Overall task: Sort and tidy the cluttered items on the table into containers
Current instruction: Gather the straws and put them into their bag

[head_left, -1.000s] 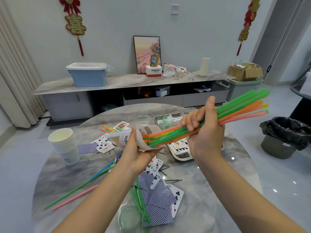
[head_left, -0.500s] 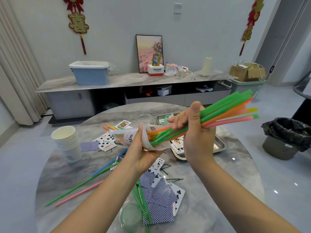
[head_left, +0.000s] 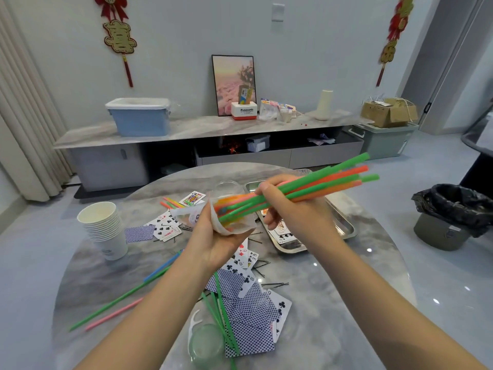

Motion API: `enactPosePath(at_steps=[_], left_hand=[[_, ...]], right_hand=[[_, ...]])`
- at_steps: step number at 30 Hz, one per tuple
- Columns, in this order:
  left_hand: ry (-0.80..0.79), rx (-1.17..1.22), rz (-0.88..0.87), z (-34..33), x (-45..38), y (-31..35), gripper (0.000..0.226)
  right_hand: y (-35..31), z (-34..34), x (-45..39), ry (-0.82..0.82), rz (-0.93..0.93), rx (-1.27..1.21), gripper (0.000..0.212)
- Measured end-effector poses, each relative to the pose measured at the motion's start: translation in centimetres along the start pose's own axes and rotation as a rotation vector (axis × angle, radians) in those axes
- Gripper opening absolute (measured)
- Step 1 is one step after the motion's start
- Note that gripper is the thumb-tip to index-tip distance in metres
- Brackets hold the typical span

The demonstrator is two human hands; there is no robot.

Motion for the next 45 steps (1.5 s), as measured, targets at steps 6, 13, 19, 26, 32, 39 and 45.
enactPosePath(at_steps=[6, 13, 19, 26, 32, 39, 45], left_hand=[[-0.028, -0.053, -0.059, -1.4, 1.0, 0.5, 0.066], [-0.072, 0.001, 0.007, -1.4, 0.9, 0.0, 0.068], [-0.125, -0.134, -0.022, -2.9, 1.9, -1.4, 0.074], [0.025, -0.024, -0.106, -1.3, 0.7, -0.1, 0.067], [0.151, -0.016, -0.185, -0.4, 0.1, -0.1, 0.066], [0.144, -0.016, -0.185, 0.3, -0.1, -0.2, 0.061], [0.204, -0.007, -0.197, 0.2, 0.2, -0.2, 0.041]], right_hand=[[-0.7, 0.6, -0.2, -0.043, 0.070, 0.001, 0.010], [0.0, -0.1, -0.1, -0.203, 0.174, 0.217, 0.004], [3.1, -1.2, 0.0, -0.086, 0.152, 0.048, 0.033], [3.3, -1.3, 0.5, 0.128, 0.240, -0.123, 0.046], [2.4, -0.9, 0.4, 0.276, 0.342, -0.184, 0.017], [4.8, -1.5, -0.3, 0.061, 0.189, 0.093, 0.031], [4.3, 0.5, 1.0, 0.243, 0.246, -0.158, 0.050]])
Point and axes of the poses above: each hand's wrist, its own x-axis away from the middle knuckle, its own z-axis out of the back of the hand, y = z × x, the point moved 4 cm from there along -x, towards the middle knuckle, and after that the axes turned 2 degrees about -y, right-handed, at the moved point
